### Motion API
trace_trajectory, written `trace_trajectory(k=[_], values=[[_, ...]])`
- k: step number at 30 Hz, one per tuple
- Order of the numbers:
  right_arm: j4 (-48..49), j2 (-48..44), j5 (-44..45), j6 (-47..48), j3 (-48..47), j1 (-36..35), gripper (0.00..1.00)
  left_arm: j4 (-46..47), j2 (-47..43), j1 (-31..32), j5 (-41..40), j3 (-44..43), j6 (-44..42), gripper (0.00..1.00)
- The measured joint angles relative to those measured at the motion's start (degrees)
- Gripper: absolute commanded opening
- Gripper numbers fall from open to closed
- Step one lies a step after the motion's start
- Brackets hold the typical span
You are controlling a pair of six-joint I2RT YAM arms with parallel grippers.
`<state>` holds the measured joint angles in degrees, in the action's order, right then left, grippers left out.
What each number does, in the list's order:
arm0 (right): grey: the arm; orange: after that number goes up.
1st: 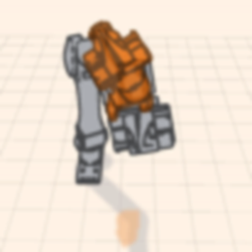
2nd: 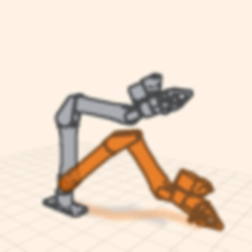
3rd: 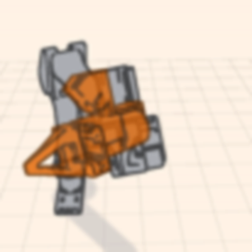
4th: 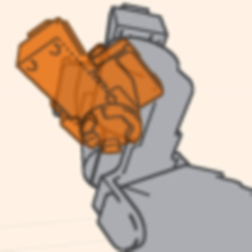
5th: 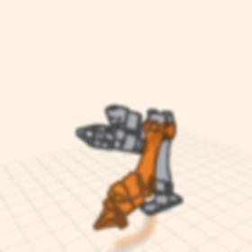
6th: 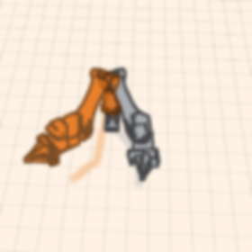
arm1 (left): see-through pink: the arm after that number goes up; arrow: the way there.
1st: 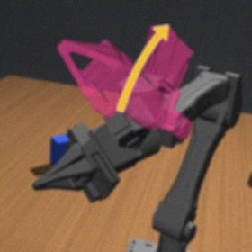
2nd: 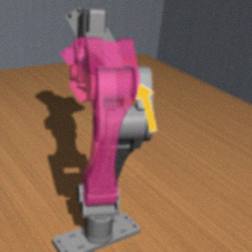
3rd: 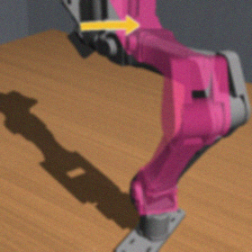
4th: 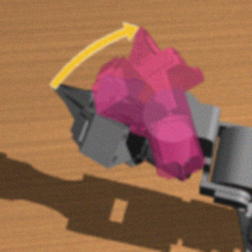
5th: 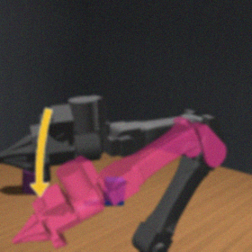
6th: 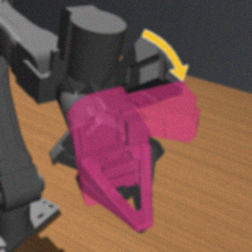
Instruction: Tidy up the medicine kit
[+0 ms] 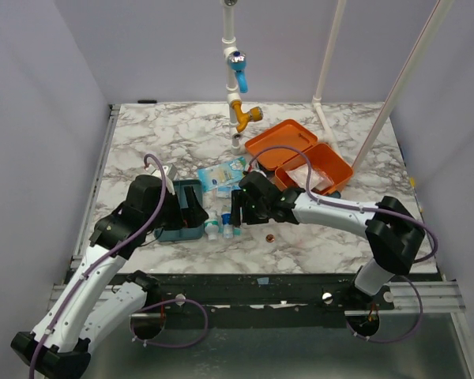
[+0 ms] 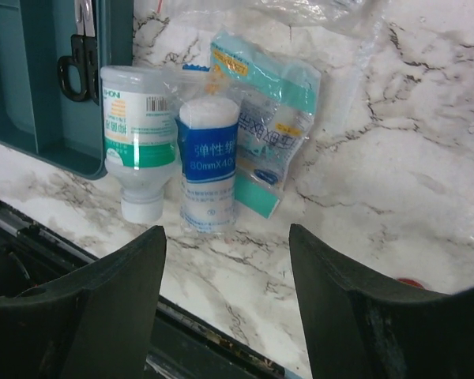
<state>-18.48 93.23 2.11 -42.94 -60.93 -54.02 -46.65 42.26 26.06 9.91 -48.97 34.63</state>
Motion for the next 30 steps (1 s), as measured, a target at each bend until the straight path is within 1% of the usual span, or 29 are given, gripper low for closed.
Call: trace_trajectory(k=[7,13,16,18,20,22,24,25,26,30], values=[[0.52,8.50,-0.17,-0.98,-6.36,-0.63,0.66,0.28,-0.02,0.00,-0.22,0.20,-4.00,0.99],[0.22,15.04,-0.39,-1.22,-12.07,-1.05,0.58,1.25,-0.11,0.00,0.44,2.54,-6.86,0.99],[-1.27,16.94,-0.31,-1.60,-13.75,-1.18,0.48,1.25,-0.85,0.00,0.42,2.93,-8.11,0.98],[-2.29,17.97,-0.22,-1.66,-14.88,-1.16,0.38,1.33,-1.95,0.00,0.42,2.99,-8.57,0.99],[-3.37,18.56,0.11,-1.60,-15.82,-1.18,0.25,1.60,-3.19,0.00,0.39,3.17,-8.72,0.98],[-3.82,18.62,0.50,-1.60,-16.02,-1.18,0.18,2.21,-4.46,0.00,0.22,3.80,-8.70,0.98],[-4.17,18.62,1.03,-1.70,-16.02,-1.18,0.08,2.69,-5.70,0.00,-0.02,4.81,-8.68,0.98],[-4.33,18.62,1.22,-1.81,-15.93,-1.18,0.04,2.71,-6.03,0.00,-0.07,5.05,-8.68,0.99],[-4.33,18.49,1.44,-1.92,-15.78,-1.18,0.01,2.84,-6.25,0.00,-0.20,5.27,-8.68,0.99],[-4.66,16.92,2.32,-2.12,-14.03,-1.18,0.01,3.02,-5.97,0.00,-0.39,5.66,-8.68,0.98]])
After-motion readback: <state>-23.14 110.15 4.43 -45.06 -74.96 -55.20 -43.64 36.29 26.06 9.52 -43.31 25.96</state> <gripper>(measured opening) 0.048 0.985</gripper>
